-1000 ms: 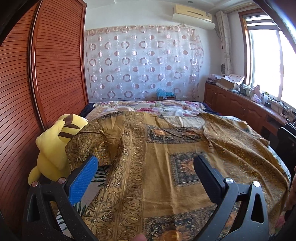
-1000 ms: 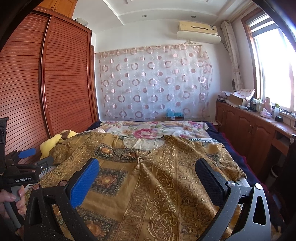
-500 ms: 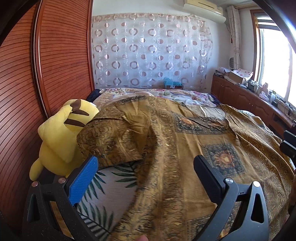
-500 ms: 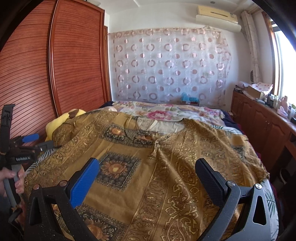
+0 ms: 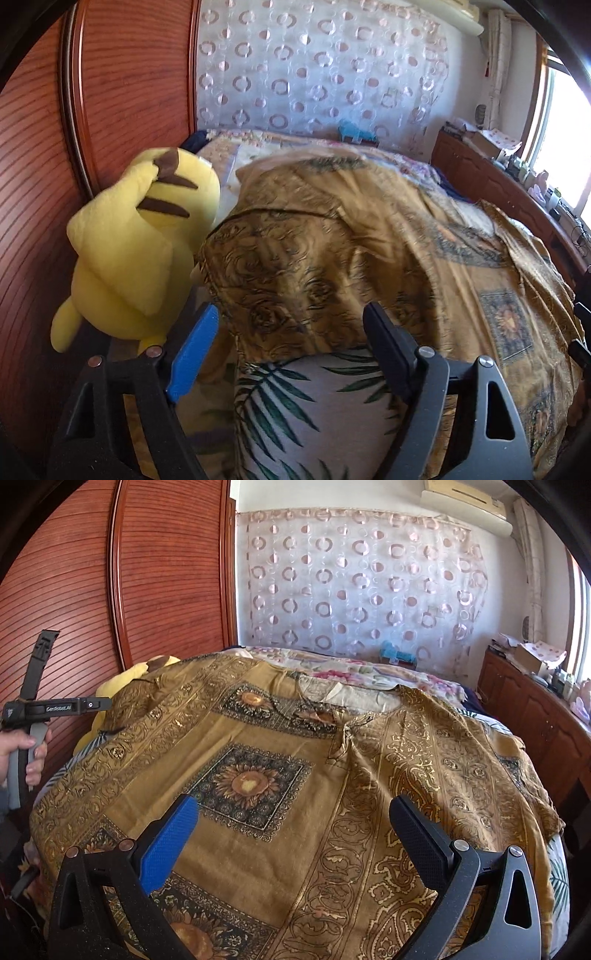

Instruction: Fold small clothes

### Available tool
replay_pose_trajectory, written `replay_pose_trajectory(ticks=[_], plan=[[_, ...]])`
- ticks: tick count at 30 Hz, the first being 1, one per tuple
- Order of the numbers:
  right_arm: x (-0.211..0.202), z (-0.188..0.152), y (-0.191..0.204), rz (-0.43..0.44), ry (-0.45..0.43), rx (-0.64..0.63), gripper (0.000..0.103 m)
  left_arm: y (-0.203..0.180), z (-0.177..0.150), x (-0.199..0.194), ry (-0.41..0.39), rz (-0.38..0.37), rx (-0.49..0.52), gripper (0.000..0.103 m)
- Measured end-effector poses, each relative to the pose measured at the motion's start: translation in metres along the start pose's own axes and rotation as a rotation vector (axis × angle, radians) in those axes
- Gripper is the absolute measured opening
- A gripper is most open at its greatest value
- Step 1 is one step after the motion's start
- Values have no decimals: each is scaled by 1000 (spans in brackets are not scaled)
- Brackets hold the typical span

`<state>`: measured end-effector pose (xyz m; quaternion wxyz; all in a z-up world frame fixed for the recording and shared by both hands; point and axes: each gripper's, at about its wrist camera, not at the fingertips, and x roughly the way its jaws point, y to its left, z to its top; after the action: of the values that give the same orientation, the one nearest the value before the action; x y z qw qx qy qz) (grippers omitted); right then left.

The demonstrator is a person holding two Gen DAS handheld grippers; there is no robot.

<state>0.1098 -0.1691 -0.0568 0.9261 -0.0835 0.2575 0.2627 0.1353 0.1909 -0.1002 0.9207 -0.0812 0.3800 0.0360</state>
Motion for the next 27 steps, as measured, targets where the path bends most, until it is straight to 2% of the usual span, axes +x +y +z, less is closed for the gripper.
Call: replay_pose_trajectory(ticks=[5,7,9,10,13,14,16,18,20,25,27], plan=[[1,4,-2,-7,13,-9,103,12,-4,21,109,0,-1,81],[3,4,0,-6,16,-11,103,15,-3,25,131,-25,-15,77],[5,6,3,-8,23,-16,103,17,-3,31,155,-38,-21,67],[6,7,4,-8,26,-19,103,19,-2,33,159,-50,-22,66],[6,7,8,-7,25,-31,103,20,0,34,161,-91,-29,46],[6,8,8,-7,29,-35,103,18,0,32,158,-96,-17,38],[10,7,10,-6,28,-38,103,14,1,29,146,-51,22,28],[10,6,12,-10,24,-44,103,13,1,24,137,-4,57,12],[10,5,15,-14,17,-50,103,12,4,16,122,2,69,10],[8,2,18,-21,5,-53,103,-8,18,-20,19,42,150,8],[8,1,18,-19,5,-49,103,-18,24,-31,-20,30,175,8]])
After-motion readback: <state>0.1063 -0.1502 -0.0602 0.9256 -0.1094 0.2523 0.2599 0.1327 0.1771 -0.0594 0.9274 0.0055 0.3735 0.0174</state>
